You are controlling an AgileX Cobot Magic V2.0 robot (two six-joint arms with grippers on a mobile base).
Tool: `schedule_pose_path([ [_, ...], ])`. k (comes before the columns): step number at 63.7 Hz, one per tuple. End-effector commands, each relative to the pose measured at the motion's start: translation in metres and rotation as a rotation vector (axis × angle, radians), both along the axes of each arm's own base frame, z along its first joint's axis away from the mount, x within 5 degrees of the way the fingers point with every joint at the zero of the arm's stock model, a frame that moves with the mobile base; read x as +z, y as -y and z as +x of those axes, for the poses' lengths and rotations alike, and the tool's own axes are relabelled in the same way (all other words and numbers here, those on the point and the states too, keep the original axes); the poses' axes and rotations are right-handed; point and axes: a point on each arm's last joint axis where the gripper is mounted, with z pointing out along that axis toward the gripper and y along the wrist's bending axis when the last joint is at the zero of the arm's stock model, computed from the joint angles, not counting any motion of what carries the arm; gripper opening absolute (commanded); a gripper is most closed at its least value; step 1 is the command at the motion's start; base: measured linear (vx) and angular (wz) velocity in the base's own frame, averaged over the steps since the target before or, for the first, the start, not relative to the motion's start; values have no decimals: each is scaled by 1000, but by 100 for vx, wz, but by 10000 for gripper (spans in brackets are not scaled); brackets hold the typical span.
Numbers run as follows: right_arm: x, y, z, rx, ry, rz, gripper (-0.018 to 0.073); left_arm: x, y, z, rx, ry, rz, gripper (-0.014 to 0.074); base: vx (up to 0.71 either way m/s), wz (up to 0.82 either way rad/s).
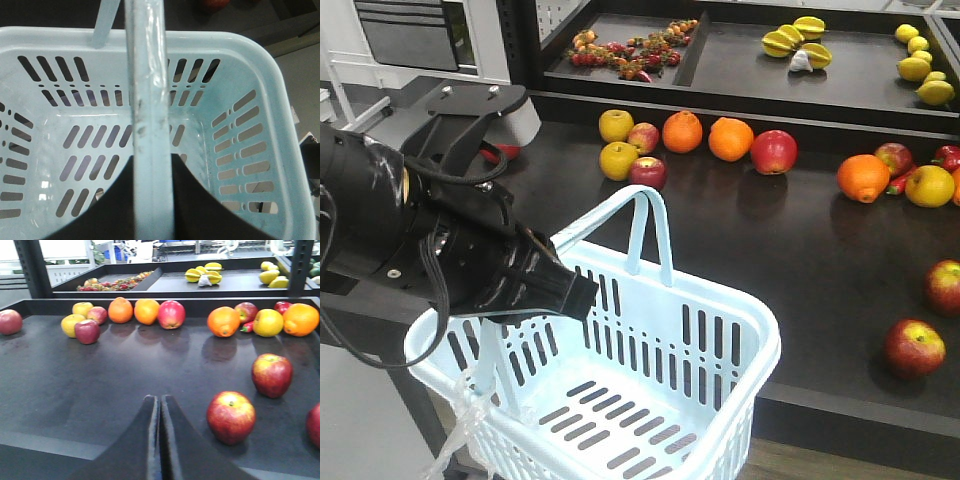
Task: Pick three apples into basket with both arms
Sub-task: 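Drive the base along the table holding the basket in the left gripper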
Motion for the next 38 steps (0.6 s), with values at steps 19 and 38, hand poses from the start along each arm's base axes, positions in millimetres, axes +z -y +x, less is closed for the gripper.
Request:
schedule_pose_path([
  [19,3,0,0,-1,70,-16,-4,22,-1,-6,11,70,-103,-8,3,-11],
  [38,3,0,0,-1,70,-16,-4,22,-1,-6,11,70,-103,-8,6,-11],
])
